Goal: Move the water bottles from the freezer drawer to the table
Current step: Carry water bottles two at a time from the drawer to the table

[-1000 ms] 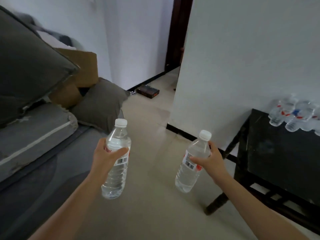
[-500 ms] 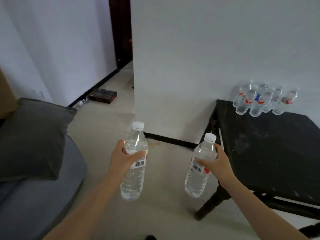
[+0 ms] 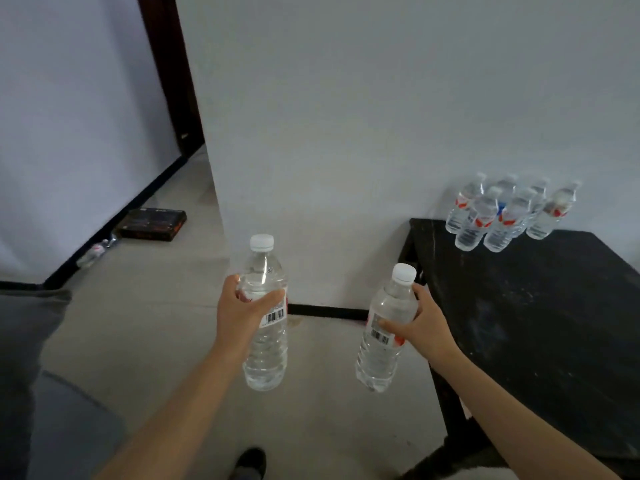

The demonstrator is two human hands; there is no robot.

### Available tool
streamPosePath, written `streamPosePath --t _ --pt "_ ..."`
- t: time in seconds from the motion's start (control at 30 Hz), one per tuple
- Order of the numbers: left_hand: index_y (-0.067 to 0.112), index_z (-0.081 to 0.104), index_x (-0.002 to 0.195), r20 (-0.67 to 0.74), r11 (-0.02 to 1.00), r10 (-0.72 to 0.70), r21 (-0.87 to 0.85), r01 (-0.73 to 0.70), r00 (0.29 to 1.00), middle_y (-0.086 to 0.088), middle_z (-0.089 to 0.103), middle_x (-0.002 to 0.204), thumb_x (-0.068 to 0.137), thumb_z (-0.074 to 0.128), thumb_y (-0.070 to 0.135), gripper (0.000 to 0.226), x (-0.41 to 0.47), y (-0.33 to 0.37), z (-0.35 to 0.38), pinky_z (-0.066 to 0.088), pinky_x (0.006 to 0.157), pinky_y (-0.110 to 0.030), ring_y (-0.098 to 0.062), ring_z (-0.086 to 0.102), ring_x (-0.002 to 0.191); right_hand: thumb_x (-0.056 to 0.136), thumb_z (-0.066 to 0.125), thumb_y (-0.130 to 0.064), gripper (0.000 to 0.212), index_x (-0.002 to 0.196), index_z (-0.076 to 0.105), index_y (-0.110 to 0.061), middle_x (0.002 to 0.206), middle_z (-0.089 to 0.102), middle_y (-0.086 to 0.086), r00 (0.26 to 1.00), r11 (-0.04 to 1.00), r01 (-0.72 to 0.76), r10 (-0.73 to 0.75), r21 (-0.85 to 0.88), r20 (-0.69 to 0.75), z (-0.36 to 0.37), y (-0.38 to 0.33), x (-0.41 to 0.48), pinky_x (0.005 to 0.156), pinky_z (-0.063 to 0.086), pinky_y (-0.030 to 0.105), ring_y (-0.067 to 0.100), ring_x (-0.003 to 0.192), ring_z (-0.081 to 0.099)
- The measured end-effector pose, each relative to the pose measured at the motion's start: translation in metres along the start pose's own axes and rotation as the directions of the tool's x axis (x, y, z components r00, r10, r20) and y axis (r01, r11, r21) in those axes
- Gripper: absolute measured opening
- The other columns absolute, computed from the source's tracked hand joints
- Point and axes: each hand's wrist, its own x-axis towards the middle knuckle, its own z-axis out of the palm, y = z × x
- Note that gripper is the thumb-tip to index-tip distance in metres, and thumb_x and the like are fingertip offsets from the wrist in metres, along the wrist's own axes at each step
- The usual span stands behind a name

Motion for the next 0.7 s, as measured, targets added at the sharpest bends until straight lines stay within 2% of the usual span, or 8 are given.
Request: streamPosePath --t 0.13,0.3,0.43,0.5,0.7 --pt "0.014 0.050 0.104 0.077 1.000 0.009 0.004 -0.009 0.997 0.000 0.061 0.087 0.060 0.084 0.016 0.055 0.070 -0.006 0.021 0.046 0.062 -0.027 -0.021 0.062 0.080 0.064 0.081 -0.016 0.080 0.131 0.038 -0.019 0.112 0.053 -0.003 0.995 0.998 -0.054 0.051 -0.038 -0.085 0.004 -0.002 0.044 0.091 0.046 0.034 0.019 0.108 0.053" --pt "0.013 0.050 0.108 0.221 0.999 0.030 0.019 -0.035 0.975 -0.008 0.064 0.098 0.058 0.084 0.022 0.061 0.164 -0.003 0.051 0.052 0.073 -0.035 -0.026 0.064 0.087 0.067 0.079 -0.015 0.074 0.129 0.039 -0.017 0.109 0.054 -0.003 0.961 0.988 -0.154 0.147 -0.012 -0.233 0.004 -0.017 0.097 0.087 0.047 0.033 0.018 0.104 0.056" --pt "0.015 0.049 0.107 0.314 0.997 0.070 0.016 -0.079 0.947 -0.002 0.062 0.092 0.065 0.081 0.014 0.053 0.228 0.008 0.083 0.048 0.067 -0.028 -0.022 0.062 0.084 0.067 0.079 -0.016 0.069 0.125 0.041 -0.018 0.101 0.055 -0.007 0.910 0.980 -0.199 0.193 0.021 -0.367 0.003 -0.031 0.129 0.081 0.047 0.029 0.015 0.096 0.057" --pt "0.016 0.048 0.106 0.357 0.997 0.075 0.005 -0.083 0.931 0.001 0.061 0.090 0.066 0.080 0.012 0.051 0.252 0.011 0.103 0.046 0.067 -0.027 -0.021 0.061 0.083 0.067 0.080 -0.017 0.066 0.121 0.042 -0.020 0.102 0.055 -0.005 0.875 0.972 -0.230 0.225 0.041 -0.430 0.000 -0.032 0.137 0.085 0.049 0.033 0.016 0.096 0.057" --pt "0.014 0.050 0.109 0.542 0.999 0.007 0.036 -0.032 0.840 -0.005 0.063 0.098 0.064 0.081 0.015 0.055 0.272 -0.004 0.165 0.047 0.071 -0.031 -0.023 0.062 0.087 0.065 0.081 -0.018 0.070 0.124 0.042 -0.019 0.110 0.058 0.000 0.732 0.920 -0.371 0.375 0.128 -0.569 -0.013 -0.013 0.131 0.090 0.051 0.043 0.019 0.100 0.058"
